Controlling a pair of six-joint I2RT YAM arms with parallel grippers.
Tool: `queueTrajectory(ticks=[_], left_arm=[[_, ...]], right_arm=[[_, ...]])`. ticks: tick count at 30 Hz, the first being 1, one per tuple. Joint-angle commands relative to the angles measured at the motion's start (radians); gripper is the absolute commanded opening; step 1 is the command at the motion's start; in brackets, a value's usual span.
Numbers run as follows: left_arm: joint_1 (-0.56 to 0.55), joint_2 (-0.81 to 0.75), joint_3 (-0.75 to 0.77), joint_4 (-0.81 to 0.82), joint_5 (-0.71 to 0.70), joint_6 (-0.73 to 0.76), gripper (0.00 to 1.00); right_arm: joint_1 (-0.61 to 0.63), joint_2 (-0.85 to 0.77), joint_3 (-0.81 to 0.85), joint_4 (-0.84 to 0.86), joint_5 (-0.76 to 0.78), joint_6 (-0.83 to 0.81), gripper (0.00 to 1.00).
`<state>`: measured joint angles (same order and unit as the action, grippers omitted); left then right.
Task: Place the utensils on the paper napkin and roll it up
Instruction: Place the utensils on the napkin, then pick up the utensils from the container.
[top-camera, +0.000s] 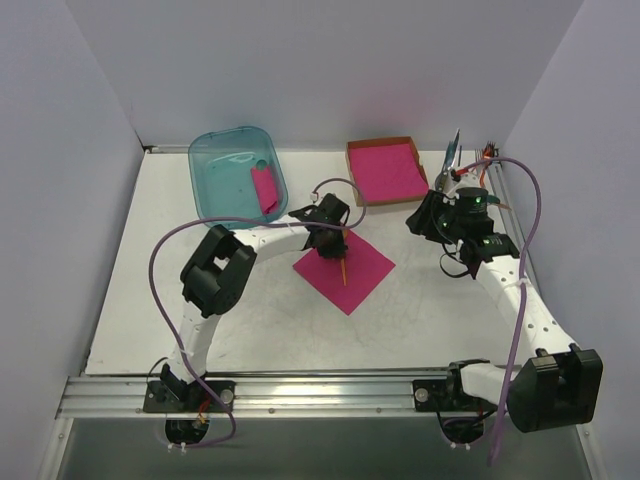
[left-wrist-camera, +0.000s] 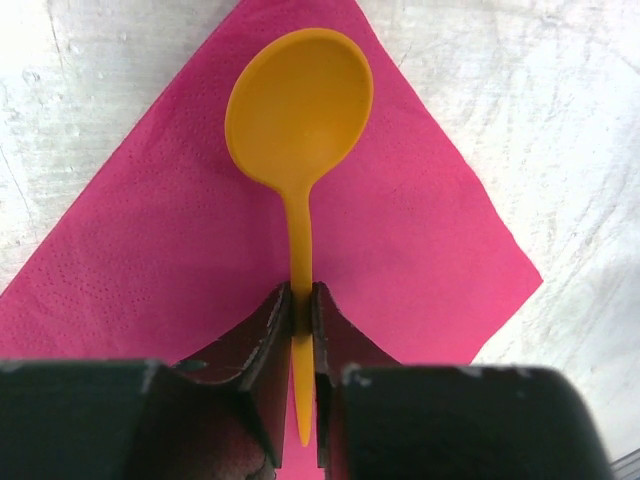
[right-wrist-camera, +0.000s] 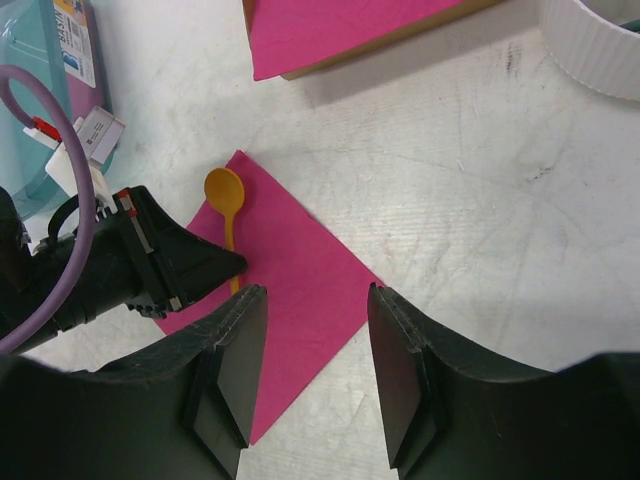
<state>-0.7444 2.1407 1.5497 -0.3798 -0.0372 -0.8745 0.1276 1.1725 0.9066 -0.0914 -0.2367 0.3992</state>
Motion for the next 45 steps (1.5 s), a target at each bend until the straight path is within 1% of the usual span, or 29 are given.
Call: queueTrajectory(ticks=[1,3,4,5,8,13,15,16,17,20,22,23,25,26,27,28,30,32,33,34,37,39,40,42,43,44,45], left_arm=[[0.005,0.019,0.067,-0.040,-0.024,0.023,0.20],[0.005,0.025,0.082,-0.059,-0.035,0.026,0.25],[0.005,0.024,0.085,-0.067,-0.038,0.028,0.30],[0.005,0.022,0.085,-0.071,-0.041,0.028,0.31],[0.007,0.013,0.079,-0.065,-0.041,0.029,0.34],[0.005,-0.005,0.084,-0.076,-0.049,0.034,0.35],[0.005,-0.037,0.079,-0.079,-0.062,0.040,0.36],[0.004,-0.051,0.070,-0.067,-0.061,0.049,0.39],[0.004,-0.064,0.072,-0.071,-0.061,0.060,0.48],[0.000,-0.131,0.061,-0.082,-0.066,0.086,0.56],[0.002,-0.191,0.037,-0.080,-0.079,0.103,0.56],[0.002,-0.230,0.026,-0.079,-0.087,0.109,0.63],[-0.001,-0.271,0.006,-0.076,-0.092,0.126,0.67],[-0.001,-0.309,-0.009,-0.077,-0.090,0.134,0.70],[-0.001,-0.326,-0.014,-0.082,-0.090,0.141,0.73],[-0.001,-0.344,-0.022,-0.082,-0.092,0.158,0.74],[-0.001,-0.401,-0.055,-0.085,-0.095,0.173,0.75],[0.000,-0.438,-0.083,-0.079,-0.092,0.204,0.75],[0.004,-0.473,-0.115,-0.071,-0.092,0.216,0.75],[0.002,-0.490,-0.137,-0.053,-0.092,0.267,0.75],[0.000,-0.562,-0.244,0.013,-0.081,0.350,0.75],[0.008,-0.617,-0.302,0.057,-0.069,0.368,0.77],[0.011,-0.634,-0.366,0.074,-0.064,0.379,0.78],[0.016,-0.686,-0.433,0.136,-0.046,0.393,0.82],[0.017,-0.705,-0.488,0.159,-0.040,0.410,0.88],[0.019,-0.737,-0.514,0.189,-0.032,0.414,0.97],[0.019,-0.751,-0.533,0.197,-0.030,0.420,0.94]], right_arm=[[-0.009,-0.031,-0.008,0.005,-0.012,-0.008,0.44],[-0.011,-0.031,-0.008,0.005,-0.012,-0.008,0.42],[-0.014,-0.030,-0.009,0.007,-0.012,-0.008,0.42],[-0.014,-0.031,-0.011,0.007,-0.013,-0.008,0.41],[-0.017,-0.031,-0.008,0.005,-0.015,-0.008,0.41],[-0.026,-0.031,-0.005,0.004,-0.012,-0.011,0.42],[-0.037,-0.028,0.012,-0.007,-0.004,-0.013,0.42],[-0.052,-0.028,0.020,-0.008,-0.003,-0.013,0.42],[-0.060,-0.025,0.028,-0.010,-0.003,-0.011,0.42],[-0.086,-0.013,0.064,-0.007,0.019,-0.003,0.41],[-0.111,0.006,0.098,-0.004,0.042,0.004,0.41],[-0.121,0.021,0.107,0.001,0.046,0.007,0.41],[-0.125,0.039,0.136,0.012,0.054,0.013,0.41],[-0.149,0.064,0.149,0.021,0.085,0.007,0.42],[-0.151,0.076,0.159,0.024,0.105,-0.002,0.43],[-0.151,0.090,0.191,0.024,0.125,-0.011,0.46],[-0.154,0.142,0.222,0.028,0.186,-0.049,0.50],[-0.154,0.199,0.277,0.036,0.218,-0.082,0.59],[-0.155,0.216,0.299,0.039,0.268,-0.098,0.64],[-0.157,0.234,0.317,0.038,0.289,-0.106,0.72],[-0.155,0.292,0.377,0.059,0.347,-0.129,0.82],[-0.155,0.340,0.419,0.076,0.362,-0.140,0.83],[-0.155,0.360,0.437,0.076,0.391,-0.149,0.83],[-0.160,0.421,0.486,0.084,0.408,-0.154,0.83],[-0.161,0.444,0.504,0.084,0.418,-0.157,0.82],[-0.163,0.494,0.523,0.084,0.424,-0.163,0.81],[-0.163,0.519,0.570,0.082,0.431,-0.168,0.81]])
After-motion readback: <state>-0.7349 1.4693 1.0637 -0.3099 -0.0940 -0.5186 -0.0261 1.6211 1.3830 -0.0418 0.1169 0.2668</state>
